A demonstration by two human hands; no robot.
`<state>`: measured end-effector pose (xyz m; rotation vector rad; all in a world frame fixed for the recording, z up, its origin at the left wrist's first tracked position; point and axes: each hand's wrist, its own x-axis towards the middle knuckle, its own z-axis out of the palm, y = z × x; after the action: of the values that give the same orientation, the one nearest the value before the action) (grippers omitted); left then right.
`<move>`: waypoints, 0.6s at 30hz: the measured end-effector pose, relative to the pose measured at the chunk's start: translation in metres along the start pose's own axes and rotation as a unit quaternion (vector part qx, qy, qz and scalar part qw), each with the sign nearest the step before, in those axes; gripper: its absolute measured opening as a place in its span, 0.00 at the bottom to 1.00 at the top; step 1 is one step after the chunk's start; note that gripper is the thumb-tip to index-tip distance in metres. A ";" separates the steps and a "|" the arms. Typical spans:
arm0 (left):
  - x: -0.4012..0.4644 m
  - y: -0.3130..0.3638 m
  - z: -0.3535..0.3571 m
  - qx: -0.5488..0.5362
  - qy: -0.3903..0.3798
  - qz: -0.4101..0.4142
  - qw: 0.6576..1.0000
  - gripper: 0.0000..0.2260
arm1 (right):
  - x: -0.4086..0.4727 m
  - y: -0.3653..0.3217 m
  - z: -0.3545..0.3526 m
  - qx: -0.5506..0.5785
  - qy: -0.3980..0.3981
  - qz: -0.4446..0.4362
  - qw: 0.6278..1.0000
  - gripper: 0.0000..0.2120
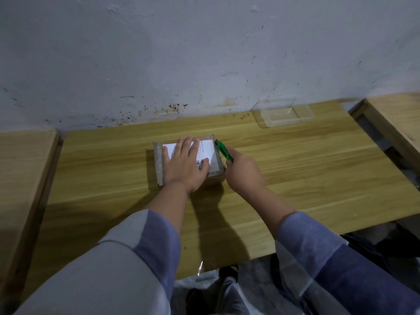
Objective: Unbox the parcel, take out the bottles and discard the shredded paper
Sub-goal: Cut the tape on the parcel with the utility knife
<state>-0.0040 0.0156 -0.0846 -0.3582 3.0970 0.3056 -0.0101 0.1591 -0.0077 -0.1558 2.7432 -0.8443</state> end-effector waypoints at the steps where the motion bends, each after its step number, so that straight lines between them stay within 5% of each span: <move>1: 0.000 0.000 0.000 0.001 -0.001 0.000 1.000 0.28 | 0.000 -0.002 0.000 0.002 -0.005 0.001 1.000 0.24; 18: -0.001 0.001 0.000 -0.005 0.004 -0.001 1.000 0.28 | -0.023 0.006 -0.018 0.010 -0.031 0.012 0.999 0.23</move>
<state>-0.0036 0.0164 -0.0842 -0.3629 3.1048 0.3192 0.0066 0.1782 0.0084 -0.1428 2.6724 -0.8462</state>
